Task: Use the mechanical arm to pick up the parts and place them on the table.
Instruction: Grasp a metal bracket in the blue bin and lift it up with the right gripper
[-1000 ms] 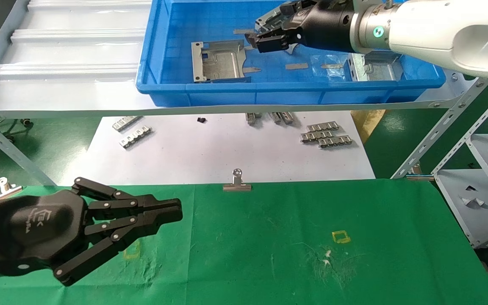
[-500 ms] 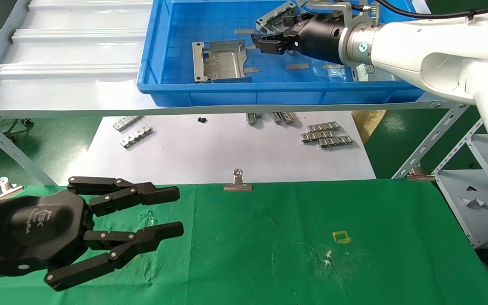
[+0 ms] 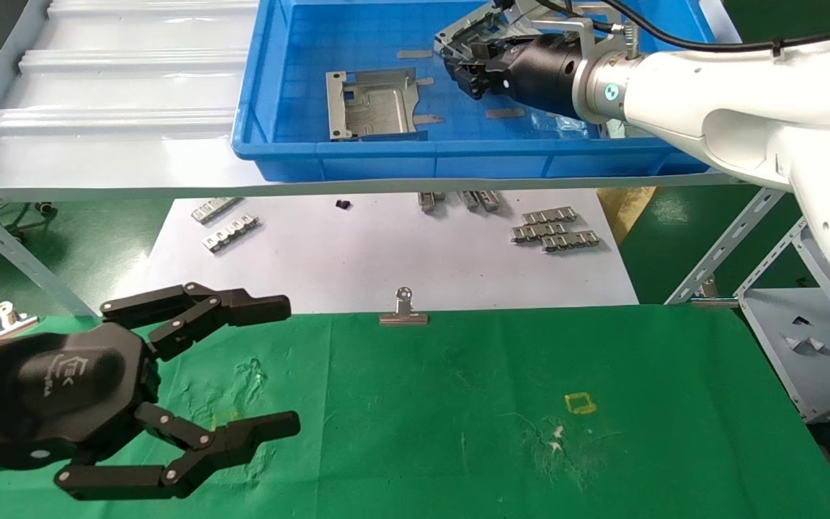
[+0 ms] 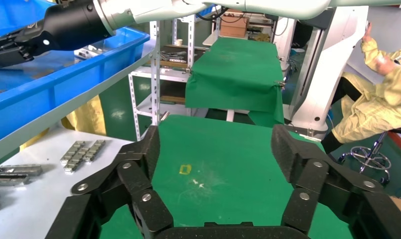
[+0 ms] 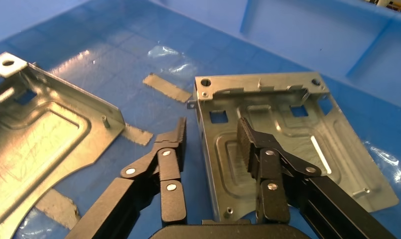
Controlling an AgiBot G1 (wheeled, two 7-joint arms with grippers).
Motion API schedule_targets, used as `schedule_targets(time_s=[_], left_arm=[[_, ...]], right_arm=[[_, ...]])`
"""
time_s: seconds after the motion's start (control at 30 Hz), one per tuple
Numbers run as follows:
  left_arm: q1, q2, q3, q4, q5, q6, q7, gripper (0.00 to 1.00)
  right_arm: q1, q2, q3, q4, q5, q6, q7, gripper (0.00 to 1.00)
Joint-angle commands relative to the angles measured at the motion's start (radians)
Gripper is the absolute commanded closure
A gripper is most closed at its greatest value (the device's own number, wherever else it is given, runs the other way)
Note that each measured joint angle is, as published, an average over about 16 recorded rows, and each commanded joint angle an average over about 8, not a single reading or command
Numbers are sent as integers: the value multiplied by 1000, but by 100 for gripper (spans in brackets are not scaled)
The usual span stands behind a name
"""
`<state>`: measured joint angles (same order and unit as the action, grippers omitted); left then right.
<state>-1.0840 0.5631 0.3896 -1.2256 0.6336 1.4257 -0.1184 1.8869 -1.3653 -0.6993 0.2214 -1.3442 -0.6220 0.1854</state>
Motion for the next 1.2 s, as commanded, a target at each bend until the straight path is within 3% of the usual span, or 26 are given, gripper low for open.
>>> schedule_targets(time_s=[0.03, 0.5, 0.77, 0.93, 1.2], left_arm=[[0, 0, 0, 0, 0, 0, 0, 0], [0, 0, 0, 0, 0, 0, 0, 0], [0, 0, 0, 0, 0, 0, 0, 0], [0, 0, 0, 0, 0, 0, 0, 0], [0, 0, 0, 0, 0, 0, 0, 0]], right_arm=[[-5, 0, -15, 7, 2, 10, 3, 100], [-9, 4, -100, 24, 37, 45, -11, 100], [32, 14, -110, 23, 81, -11, -58, 100], [76, 47, -100, 27, 116, -146, -124, 100], [129, 174, -74, 58, 184, -534, -250, 100]])
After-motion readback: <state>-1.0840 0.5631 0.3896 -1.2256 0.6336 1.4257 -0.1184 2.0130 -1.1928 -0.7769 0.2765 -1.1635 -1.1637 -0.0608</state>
